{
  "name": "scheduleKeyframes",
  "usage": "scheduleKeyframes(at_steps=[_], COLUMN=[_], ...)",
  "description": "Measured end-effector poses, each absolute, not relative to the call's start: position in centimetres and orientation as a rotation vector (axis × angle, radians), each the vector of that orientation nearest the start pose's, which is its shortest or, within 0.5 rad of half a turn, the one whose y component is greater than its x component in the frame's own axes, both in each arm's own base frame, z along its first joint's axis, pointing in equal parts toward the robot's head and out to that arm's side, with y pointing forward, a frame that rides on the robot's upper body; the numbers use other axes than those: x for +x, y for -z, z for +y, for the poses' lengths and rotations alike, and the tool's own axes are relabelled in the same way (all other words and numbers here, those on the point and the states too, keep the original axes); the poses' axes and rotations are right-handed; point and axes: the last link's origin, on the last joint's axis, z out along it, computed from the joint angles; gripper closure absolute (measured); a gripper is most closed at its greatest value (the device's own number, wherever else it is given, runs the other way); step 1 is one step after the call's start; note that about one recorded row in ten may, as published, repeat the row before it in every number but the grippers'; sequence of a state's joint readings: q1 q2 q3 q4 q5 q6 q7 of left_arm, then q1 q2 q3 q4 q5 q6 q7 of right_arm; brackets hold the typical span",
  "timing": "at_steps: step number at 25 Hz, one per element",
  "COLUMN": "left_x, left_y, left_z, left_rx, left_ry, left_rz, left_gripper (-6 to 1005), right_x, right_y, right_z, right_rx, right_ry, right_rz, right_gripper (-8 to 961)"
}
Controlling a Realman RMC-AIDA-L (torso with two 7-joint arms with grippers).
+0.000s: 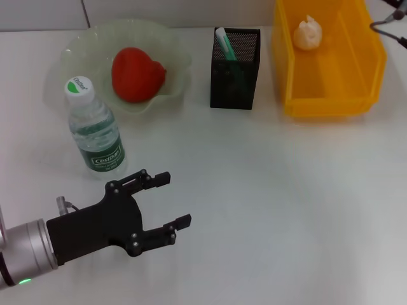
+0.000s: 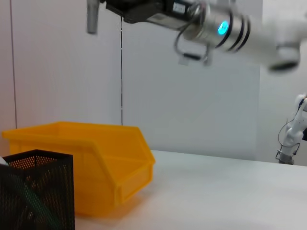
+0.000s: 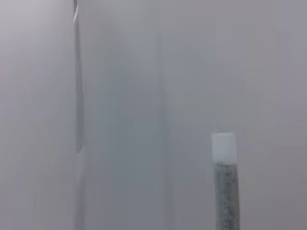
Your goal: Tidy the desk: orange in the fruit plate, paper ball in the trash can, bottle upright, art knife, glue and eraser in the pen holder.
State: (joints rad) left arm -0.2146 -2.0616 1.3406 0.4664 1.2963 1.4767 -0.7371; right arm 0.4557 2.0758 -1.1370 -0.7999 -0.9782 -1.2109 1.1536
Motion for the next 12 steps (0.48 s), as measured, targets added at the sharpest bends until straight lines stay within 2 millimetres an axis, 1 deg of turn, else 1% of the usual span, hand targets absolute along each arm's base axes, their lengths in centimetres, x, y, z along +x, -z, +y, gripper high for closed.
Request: scheduleKeyframes(at_steps=[1,2,3,4,5,6,7,8,10,12], left_x=[-29.4,-29.3,-29.3,-29.3,-29.2,-29.2,-29.2,-29.1,-29.0,-29.0], left_y=[5.7,5.8,5.8,5.8,5.8,5.8,5.8,5.9,5.9,5.9], left_z=[23.2,23.3,23.3,23.3,23.4,23.4,23.4,23.5,23.6,23.6], left_rx=[-2.632,-2.635,-2.635,-2.637,-2.640,-2.640,-2.640,-2.645,-2.646,-2.647], left_ry=[0.869,0.871,0.871,0.873,0.875,0.875,0.875,0.876,0.876,0.876], left_rz=[-0.258,-0.257,-0.257,-0.257,-0.257,-0.257,-0.257,-0.253,-0.249,-0.246], left_gripper=[211,211,211,211,211,211,211,211,211,211], right_x=[18.5,19.6,19.6,20.0,20.4,20.4,20.5,20.5,20.7,20.7], right_y=[-5.4,-4.9,-4.9,-4.4,-3.2,-3.2,-1.6,-1.6,0.1,1.4], right_z=[38.5,39.7,39.7,40.4,41.8,41.8,42.5,42.5,42.7,42.4], right_rx=[-2.104,-1.988,-1.988,-1.957,-1.954,-1.954,-2.005,-2.005,-2.071,-2.132], right_ry=[-1.240,-1.221,-1.221,-1.179,-1.070,-1.070,-0.975,-0.975,-0.896,-0.848], right_rz=[0.313,0.272,0.272,0.260,0.261,0.261,0.289,0.289,0.320,0.328], right_gripper=[825,825,826,827,828,828,828,828,827,828])
